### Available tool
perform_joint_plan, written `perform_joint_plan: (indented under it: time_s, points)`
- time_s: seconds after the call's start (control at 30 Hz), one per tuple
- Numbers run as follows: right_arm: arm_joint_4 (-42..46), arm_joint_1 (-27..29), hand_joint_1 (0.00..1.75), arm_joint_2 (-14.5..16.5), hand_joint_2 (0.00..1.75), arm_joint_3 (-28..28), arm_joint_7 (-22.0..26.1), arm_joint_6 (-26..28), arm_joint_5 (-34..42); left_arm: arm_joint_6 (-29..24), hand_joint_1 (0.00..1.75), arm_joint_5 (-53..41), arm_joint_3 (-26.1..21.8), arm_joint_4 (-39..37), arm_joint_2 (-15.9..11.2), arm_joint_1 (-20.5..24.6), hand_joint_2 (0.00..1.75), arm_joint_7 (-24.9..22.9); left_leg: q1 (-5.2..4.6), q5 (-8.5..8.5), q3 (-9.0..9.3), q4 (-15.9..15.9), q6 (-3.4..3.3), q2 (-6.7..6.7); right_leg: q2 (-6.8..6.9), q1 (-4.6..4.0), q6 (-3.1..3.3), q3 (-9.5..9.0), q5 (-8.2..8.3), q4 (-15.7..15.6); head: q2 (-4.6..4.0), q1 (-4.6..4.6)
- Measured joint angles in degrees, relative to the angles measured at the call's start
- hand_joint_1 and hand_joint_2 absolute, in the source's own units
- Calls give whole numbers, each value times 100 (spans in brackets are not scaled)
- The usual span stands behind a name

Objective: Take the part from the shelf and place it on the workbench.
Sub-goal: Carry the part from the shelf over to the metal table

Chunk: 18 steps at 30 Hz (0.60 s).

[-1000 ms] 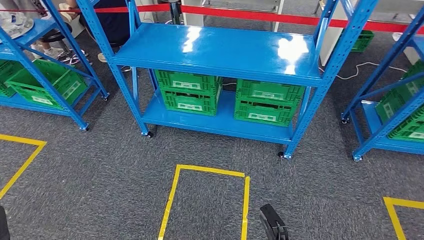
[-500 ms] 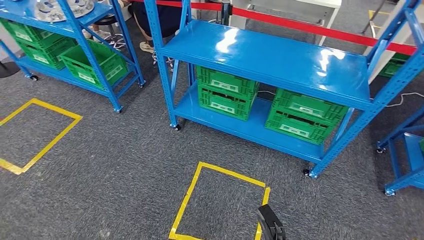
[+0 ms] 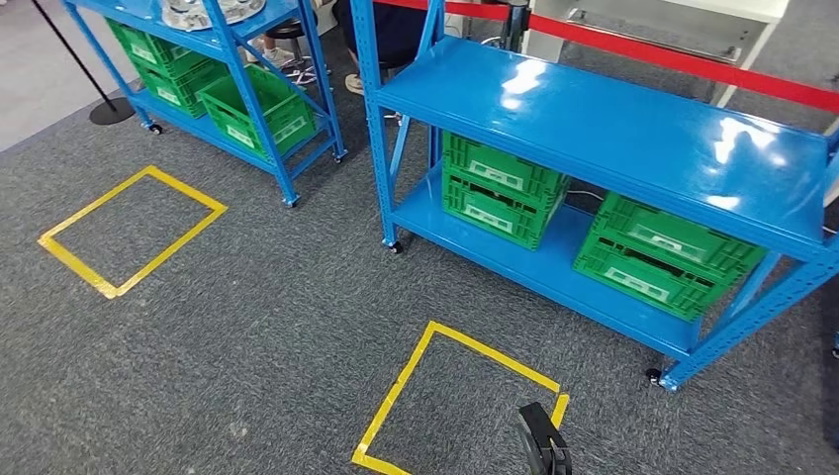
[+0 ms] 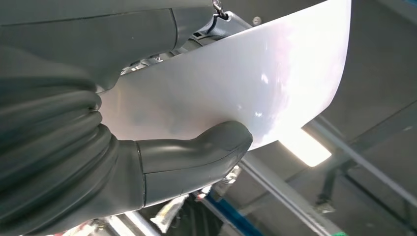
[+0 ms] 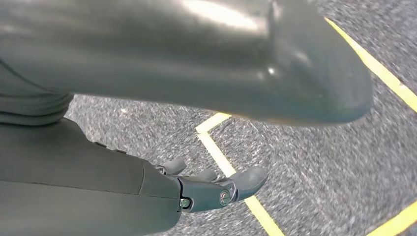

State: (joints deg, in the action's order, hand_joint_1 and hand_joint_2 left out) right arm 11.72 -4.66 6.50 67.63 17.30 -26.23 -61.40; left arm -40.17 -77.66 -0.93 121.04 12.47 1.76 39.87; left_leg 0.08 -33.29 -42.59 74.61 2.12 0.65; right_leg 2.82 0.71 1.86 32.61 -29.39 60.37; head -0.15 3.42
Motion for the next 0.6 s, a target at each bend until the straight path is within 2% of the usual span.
perform_joint_plan:
  time_s: [0.03, 0.07, 0.13, 0.17, 0.2, 0.27, 0.3, 0.33, 0.37, 0.4, 0.43, 0.47, 0.5, 0.53, 0.57, 0.6]
  points:
    - [0, -2, 0, 0, 0, 1, -2, -1, 7, 0, 175, 19, -9, -14, 1, 3, 175, 0, 0, 74, 31, -40, -8, -20, 81, -8, 3, -5, -9, 0, 0, 1]
    - [0, -9, 0, 1, 0, 1, -3, -1, 12, 0, 175, 22, -20, -18, 2, 9, 175, 0, -5, 230, 172, -290, -28, -64, 156, -15, 2, -16, -19, 0, 0, 1]
    - [0, -20, 0, 5, 0, 2, -4, -2, 14, 0, 175, 12, -41, -4, 6, 33, 175, 0, -58, 522, 581, -1027, -105, -345, 292, -35, -23, -52, -49, 2, 0, 1]
    - [0, -21, 0, 8, 0, 2, -5, -2, 16, 0, 175, 20, -49, 6, 10, 47, 175, -1, -92, 597, 721, -1295, -148, -463, 358, -45, -45, -72, -66, 1, 0, 2]
    - [0, -21, 0, 9, 0, 2, -8, -2, 18, 0, 175, 37, -56, 12, 14, 57, 175, -1, -122, 613, 785, -1435, -185, -534, 422, -51, -72, -91, -82, -5, 0, 3]
    - [0, -33, 0, 17, 0, 2, -11, -2, 16, 0, 175, 69, -75, 16, 18, 64, 175, -1, -136, 616, 790, -1488, -239, -406, 550, -52, -127, -140, -106, -32, 0, 5]
    - [0, -43, 0, 22, 0, 3, -12, -2, 11, 0, 175, 84, -86, 15, 19, 67, 175, -1, -120, 634, 815, -1522, -261, -327, 499, -43, -159, -160, -127, -23, 0, 7]
    - [0, -53, 0, 26, 0, 3, -10, -2, 5, 0, 175, 97, -94, 9, 22, 82, 175, -1, -98, 660, 845, -1557, -288, -251, 355, -37, -188, -149, -183, 44, 0, 10]
    - [0, -58, 0, 31, 0, 3, -9, -5, -6, 0, 175, 111, -99, -4, 25, 103, 175, -1, -70, 686, 875, -1590, -314, -178, 154, -31, -213, -75, -291, 222, 0, 16]
    - [0, -52, 0, 33, 0, 2, -7, -9, -14, 0, 175, 123, -106, -23, 28, 123, 175, -1, -54, 703, 884, -1603, -330, -110, -65, -20, -229, 67, -437, 510, 0, 22]
    - [0, -42, 0, 36, 0, 2, -5, -13, -20, 0, 175, 132, -111, -47, 31, 138, 175, -1, -47, 708, 877, -1601, -344, -31, -191, -19, -239, 257, -596, 868, 0, 26]
    - [0, -30, 0, 39, 0, 2, -6, -16, -23, 0, 175, 134, -118, -68, 31, 143, 175, -1, -43, 708, 868, -1593, -349, 57, -239, -15, -248, 453, -712, 1214, 0, 30]
    - [0, -22, 0, 39, 0, 2, -9, -17, -21, 0, 175, 136, -127, -89, 31, 138, 175, 1, -39, 705, 861, -1581, -348, 152, -251, -8, -258, 591, -727, 1421, 0, 31]
    - [0, -19, 0, 39, 0, 3, -14, -17, -14, 0, 175, 137, -136, -108, 32, 133, 175, 1, -31, 700, 857, -1566, -342, 247, -257, 3, -268, 638, -635, 1434, 0, 32]
    - [0, -22, 0, 39, 0, 3, -25, -17, -2, 0, 175, 138, -146, -132, 33, 128, 175, 1, -18, 693, 854, -1545, -327, 342, -279, 20, -279, 577, -449, 1228, 0, 33]
    - [0, -26, 0, 39, 0, 4, -39, -17, 10, 0, 175, 140, -157, -163, 36, 123, 175, 1, -4, 681, 849, -1518, -302, 430, -351, 48, -296, 430, -227, 863, 0, 33]
